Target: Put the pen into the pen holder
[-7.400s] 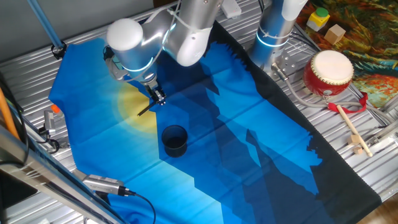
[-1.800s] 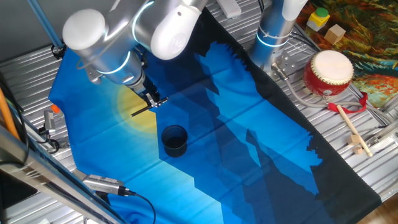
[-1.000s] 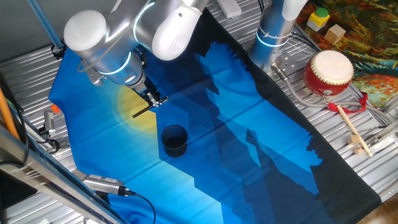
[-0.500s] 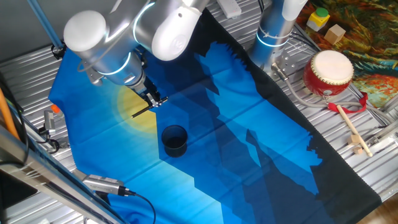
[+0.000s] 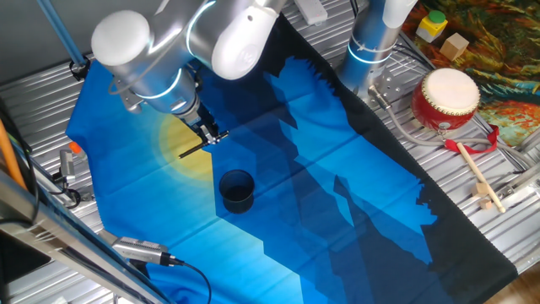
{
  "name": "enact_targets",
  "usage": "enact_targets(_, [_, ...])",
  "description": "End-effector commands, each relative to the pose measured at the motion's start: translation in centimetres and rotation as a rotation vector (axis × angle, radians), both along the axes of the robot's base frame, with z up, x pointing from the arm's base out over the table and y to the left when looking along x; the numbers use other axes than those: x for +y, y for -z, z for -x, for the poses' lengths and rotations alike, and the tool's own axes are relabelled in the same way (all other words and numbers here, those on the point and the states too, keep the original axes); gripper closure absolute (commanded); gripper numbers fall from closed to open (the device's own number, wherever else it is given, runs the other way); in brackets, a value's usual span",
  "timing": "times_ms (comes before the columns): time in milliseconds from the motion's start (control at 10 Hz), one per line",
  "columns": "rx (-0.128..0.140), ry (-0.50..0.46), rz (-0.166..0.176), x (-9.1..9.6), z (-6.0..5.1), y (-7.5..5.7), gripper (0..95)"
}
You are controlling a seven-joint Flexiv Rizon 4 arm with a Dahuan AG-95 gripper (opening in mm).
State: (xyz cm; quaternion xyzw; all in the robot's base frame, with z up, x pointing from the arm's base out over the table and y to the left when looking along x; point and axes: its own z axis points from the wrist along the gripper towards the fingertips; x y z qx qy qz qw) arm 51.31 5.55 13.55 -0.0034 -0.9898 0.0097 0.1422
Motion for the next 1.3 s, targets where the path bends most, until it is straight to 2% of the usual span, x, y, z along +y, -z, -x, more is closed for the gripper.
enact_targets(100, [-0.050, -0.019, -0.011, 0.0, 0.0, 0.0, 95.0])
enact_targets(200, [-0.064, -0.015, -0.010, 0.0, 0.0, 0.0, 95.0])
enact_targets(400, [-0.134, 0.003, 0.010, 0.0, 0.0, 0.0, 95.0])
enact_targets(500, [-0.149, -0.001, -0.002, 0.0, 0.0, 0.0, 95.0])
enact_targets(700, [-0.144, -0.025, -0.006, 0.0, 0.0, 0.0, 95.0])
enact_targets(900, [-0.134, -0.001, -0.008, 0.1, 0.3, 0.0, 95.0])
enact_targets(1000, [-0.140, 0.000, -0.009, 0.6, 1.3, 0.0, 95.0])
enact_targets(1100, [-0.136, 0.003, -0.007, 1.2, 2.7, 0.0, 95.0])
enact_targets(1300, [-0.114, 0.028, -0.008, 1.3, 4.7, -0.1, 95.0])
